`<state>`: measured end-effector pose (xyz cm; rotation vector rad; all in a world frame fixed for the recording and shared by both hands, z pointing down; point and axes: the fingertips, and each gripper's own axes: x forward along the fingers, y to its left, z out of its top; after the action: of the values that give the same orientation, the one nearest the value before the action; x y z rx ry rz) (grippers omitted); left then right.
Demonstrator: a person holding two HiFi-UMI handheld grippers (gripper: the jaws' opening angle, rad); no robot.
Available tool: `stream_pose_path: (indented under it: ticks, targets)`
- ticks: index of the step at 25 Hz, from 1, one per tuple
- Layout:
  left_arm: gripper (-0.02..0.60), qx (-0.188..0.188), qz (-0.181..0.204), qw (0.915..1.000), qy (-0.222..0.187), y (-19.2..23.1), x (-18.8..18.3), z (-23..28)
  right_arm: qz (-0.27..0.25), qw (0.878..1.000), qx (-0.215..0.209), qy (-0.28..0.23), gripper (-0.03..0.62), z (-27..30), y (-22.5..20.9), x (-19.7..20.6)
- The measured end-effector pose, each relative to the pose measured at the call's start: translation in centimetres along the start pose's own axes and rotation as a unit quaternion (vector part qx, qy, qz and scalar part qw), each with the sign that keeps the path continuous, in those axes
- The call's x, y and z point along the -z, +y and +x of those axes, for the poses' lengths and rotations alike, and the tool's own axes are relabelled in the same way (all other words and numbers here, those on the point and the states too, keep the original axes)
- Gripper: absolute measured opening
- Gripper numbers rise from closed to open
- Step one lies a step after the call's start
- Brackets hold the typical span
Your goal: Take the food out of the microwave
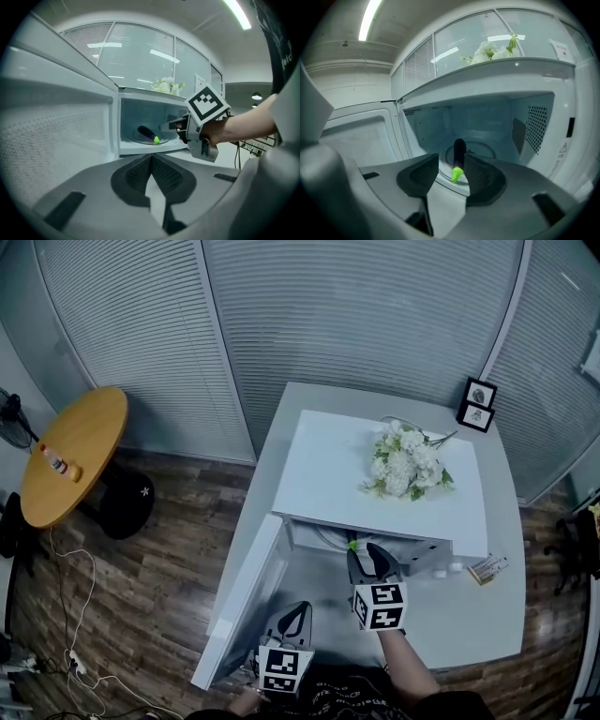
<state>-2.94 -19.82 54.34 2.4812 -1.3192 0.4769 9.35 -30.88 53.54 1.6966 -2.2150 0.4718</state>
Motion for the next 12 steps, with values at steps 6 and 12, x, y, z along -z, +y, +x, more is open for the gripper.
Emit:
stream_pose_path:
  ticks: [6, 12]
  targets:
    - [0.008, -0.01, -0.002, 0.9999, 0.005, 0.4, 0.3, -0.3, 0.009, 1.0, 0.001, 0.008, 0.163, 1.6, -0.8, 0.2]
    - [0.008, -0.013, -0.002, 0.9999, 0.01, 0.2, 0.5, -0.6, 0.009, 1.0, -0.001, 0.023, 0.166, 3.4, -0.9, 0.7]
